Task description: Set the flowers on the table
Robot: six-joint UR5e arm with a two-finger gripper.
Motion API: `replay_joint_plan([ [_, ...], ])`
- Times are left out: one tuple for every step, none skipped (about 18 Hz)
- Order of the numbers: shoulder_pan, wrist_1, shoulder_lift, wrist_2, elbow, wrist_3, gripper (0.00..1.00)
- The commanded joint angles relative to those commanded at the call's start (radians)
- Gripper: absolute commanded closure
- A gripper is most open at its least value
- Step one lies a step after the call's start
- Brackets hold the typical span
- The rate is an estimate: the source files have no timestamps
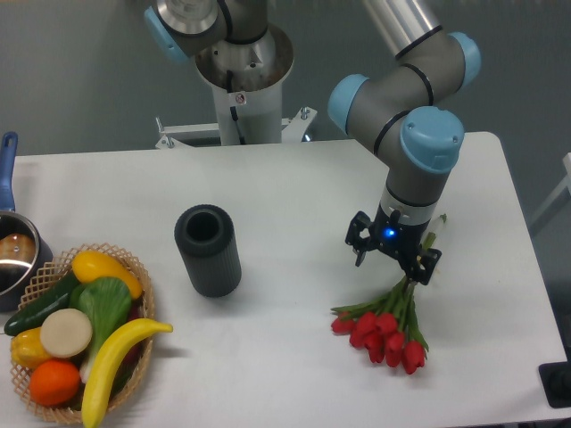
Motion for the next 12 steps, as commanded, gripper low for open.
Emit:
replay_joint_plan([
  [0.017,0.012,0.005,0.002,-0.003,-0.002,0.0],
  [0.037,0.014,0.009,0.0,-0.003,0.0,0.0],
  [0.052,0.016,0.012,-0.002,-0.003,0.003,0.0],
  [0.061,0.017,0.014,-0.002,-0.003,0.012,0.0],
  [0.075,0.019,0.014,-0.002,-0.003,0.026,0.0],
  [0.09,0.019,0.014,-0.003,-0.002,0.047,0.0],
  [0.103,0.02,0.014,-0.003,-0.002,0.073,0.0],
  [0.112,0.02,0.012,-0.003,-0.002,0.102,0.0],
  [0.123,0.02,0.012,-0.003,-0.002,0.126,0.0],
  [0.129,0.02,0.012,-0.002,-0.002,0.147,0.0],
  [0.135,0.02,0.011,-0.002,-0.002,0.161,0.0],
  [0.141,0.02,0.008,-0.002,-0.006,0.167,0.0],
])
